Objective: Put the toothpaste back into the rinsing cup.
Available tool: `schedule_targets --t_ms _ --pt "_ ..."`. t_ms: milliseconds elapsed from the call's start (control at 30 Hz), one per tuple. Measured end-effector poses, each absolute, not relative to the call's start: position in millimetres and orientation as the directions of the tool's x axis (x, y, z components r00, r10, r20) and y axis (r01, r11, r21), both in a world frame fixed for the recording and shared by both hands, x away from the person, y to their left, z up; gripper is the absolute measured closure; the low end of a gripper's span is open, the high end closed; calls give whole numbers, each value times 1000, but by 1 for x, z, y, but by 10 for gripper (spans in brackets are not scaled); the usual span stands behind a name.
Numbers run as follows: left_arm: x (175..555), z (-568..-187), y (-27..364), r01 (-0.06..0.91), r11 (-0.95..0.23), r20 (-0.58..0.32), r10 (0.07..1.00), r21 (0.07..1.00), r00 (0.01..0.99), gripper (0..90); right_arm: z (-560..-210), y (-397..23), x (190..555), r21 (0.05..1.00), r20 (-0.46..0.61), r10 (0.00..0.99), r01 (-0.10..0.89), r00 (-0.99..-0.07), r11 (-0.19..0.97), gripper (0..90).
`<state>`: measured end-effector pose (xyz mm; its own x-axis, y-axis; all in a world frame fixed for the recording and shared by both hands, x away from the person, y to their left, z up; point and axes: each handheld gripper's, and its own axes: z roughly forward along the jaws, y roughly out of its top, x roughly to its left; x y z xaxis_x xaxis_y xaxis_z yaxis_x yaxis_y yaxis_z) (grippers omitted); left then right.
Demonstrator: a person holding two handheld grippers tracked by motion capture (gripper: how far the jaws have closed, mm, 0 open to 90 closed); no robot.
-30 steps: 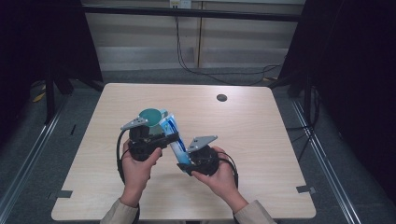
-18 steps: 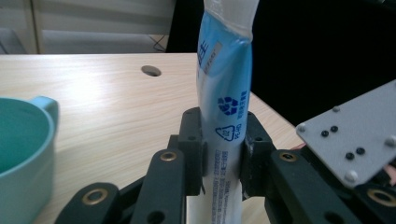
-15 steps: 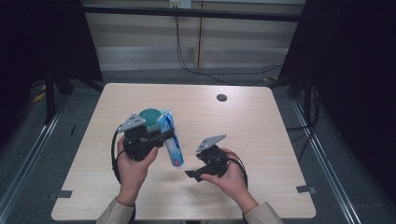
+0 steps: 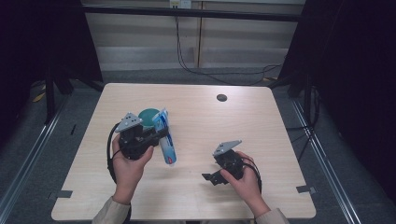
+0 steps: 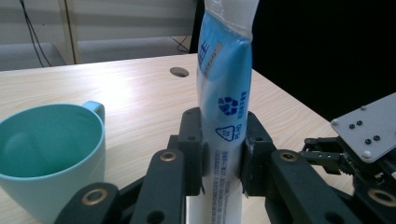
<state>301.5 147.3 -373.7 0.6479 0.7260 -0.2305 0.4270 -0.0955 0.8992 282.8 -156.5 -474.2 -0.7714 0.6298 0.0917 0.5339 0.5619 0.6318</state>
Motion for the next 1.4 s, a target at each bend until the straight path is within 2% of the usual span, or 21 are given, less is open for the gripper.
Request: schedule_targets --t_ms 400,633,767,1400 --pt "307 -370 153 411 -94 -203 758 907 620 743 -498 -183 278 632 88 665 558 -742 538 150" --pt "310 -364 159 400 -101 -182 771 911 610 742 -504 -191 272 668 34 674 518 -738 534 134" --pt "314 -362 161 406 -98 -183 780 909 598 741 -510 -195 268 722 29 672 481 -740 498 128" --pt "331 -337 169 404 -95 -170 803 910 571 739 -511 -197 267 725 34 668 479 -743 496 128"
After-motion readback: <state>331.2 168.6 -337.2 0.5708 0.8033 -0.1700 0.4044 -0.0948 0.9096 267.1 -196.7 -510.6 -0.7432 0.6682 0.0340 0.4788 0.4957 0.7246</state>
